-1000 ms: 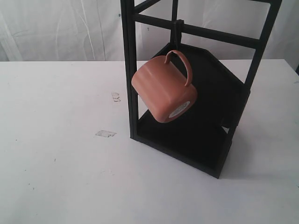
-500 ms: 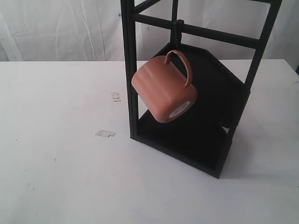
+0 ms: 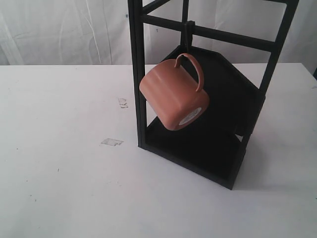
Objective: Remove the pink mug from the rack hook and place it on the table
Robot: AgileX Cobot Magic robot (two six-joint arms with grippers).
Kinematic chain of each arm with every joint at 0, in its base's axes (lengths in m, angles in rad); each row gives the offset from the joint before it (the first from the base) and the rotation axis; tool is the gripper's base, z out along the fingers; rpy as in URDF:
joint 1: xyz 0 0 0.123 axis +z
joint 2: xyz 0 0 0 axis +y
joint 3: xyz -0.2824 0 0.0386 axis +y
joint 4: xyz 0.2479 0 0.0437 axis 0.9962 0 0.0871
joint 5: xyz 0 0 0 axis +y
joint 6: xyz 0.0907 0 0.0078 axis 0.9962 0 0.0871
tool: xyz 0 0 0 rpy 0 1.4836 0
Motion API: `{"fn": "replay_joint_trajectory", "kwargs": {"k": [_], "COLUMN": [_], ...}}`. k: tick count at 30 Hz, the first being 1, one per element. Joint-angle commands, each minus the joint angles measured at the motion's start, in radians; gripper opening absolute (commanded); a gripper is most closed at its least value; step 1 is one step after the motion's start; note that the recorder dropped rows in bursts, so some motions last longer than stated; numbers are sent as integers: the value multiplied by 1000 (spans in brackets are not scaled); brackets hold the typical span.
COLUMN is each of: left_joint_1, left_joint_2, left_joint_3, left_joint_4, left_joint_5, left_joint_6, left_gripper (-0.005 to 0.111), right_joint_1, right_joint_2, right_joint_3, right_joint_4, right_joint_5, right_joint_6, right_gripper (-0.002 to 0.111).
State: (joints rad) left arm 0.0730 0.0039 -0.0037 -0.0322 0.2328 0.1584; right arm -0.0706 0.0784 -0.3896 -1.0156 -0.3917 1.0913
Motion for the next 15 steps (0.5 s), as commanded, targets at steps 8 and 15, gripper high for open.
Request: {"fn": "replay_joint_trajectory", "kwargs": {"k": [8,15], "left_joint_1": [-6,-6], "left_joint_2": [-4,-4], "left_joint_3": [4,4], "left_joint_4": [-7,-7], "left_joint_5": [0,0], "left_joint_6": [-2,-2], "left_gripper": [0,0], "right_joint_1": [0,0], "right_joint_2": [466,642], "right_joint_3": [-6,-10], "right_joint_4": [-729,-729], "right_joint_5": [5,94], "right_joint_6": [745,742], "right_gripper": [0,0]}}
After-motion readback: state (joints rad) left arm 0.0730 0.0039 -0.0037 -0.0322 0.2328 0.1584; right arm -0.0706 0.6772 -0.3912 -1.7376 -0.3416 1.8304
